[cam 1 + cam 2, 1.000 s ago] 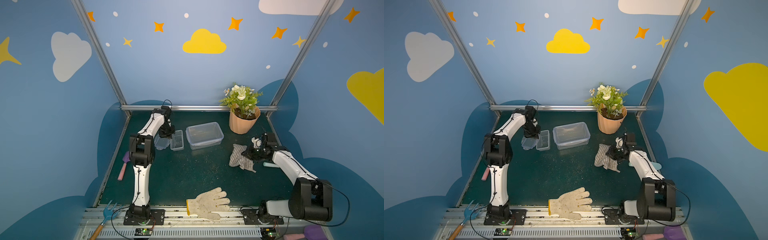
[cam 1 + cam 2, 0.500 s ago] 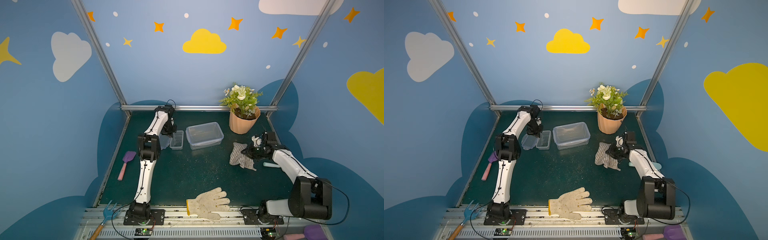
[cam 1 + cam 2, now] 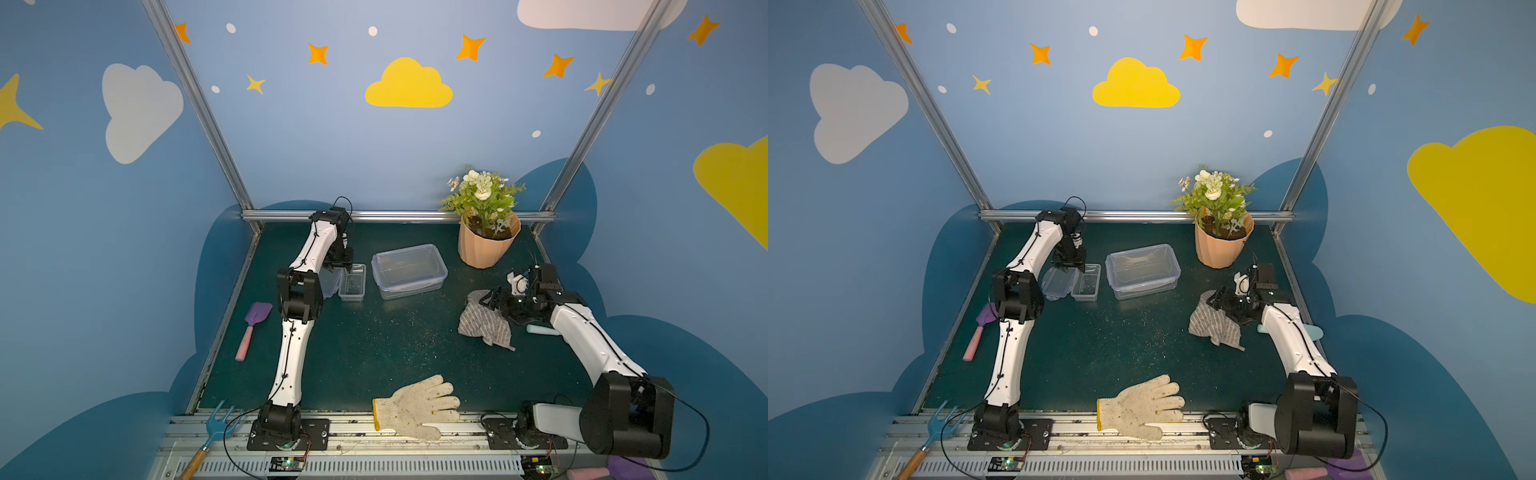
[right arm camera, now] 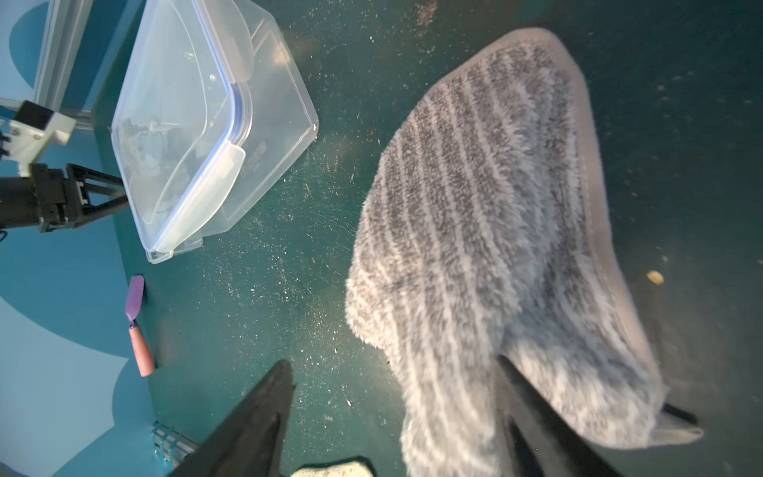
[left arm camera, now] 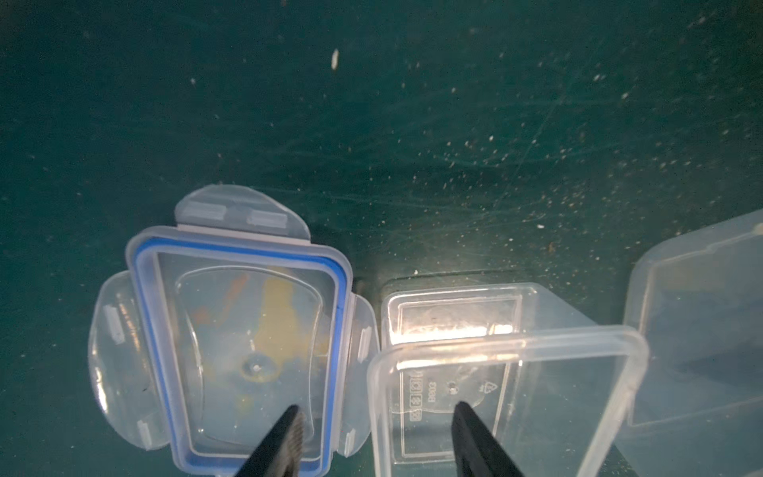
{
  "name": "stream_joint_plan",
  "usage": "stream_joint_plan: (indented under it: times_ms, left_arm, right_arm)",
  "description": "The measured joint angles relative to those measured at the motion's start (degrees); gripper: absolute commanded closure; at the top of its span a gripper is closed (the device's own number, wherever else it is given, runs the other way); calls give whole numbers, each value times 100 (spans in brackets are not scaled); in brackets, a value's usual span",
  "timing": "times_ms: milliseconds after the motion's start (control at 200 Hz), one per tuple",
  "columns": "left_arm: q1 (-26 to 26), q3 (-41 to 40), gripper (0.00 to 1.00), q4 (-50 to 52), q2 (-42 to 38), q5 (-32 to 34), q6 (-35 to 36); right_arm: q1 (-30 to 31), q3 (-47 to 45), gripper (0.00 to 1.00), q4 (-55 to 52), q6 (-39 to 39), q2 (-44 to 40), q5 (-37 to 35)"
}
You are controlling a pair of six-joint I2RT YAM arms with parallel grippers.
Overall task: Wipe the insides of the lunch boxes
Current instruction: Place the lunch box at the center of the board, then move the lunch box to the center of the board.
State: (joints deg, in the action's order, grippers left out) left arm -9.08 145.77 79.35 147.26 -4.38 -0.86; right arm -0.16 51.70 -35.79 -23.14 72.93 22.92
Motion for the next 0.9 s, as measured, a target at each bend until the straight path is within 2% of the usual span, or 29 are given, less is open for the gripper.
stream_joint_plan:
  times_ms: [170,370,541,756,901]
  left_arm:
    - [-4,221,20,0,0,-2,-48]
    - [-4,273,16,-87,-70,-214,-249]
    - [-13,181,15,-348,-560,-833,-654]
    - [-291,-1307,13,-1652,-1976,-1956,-1453]
    - [-719,-2162,12,-2396,-2286,-2140,-1974]
  right_arm:
    - [2,151,17,-352,96,-247,-179]
    - [35,328,17,-568,140,-485,-245]
    - [179,380,17,-289,87,-498,-50]
    - [468,1016,17,415,-26,599,409]
    - [568,1781,17,951,-70,1679,713]
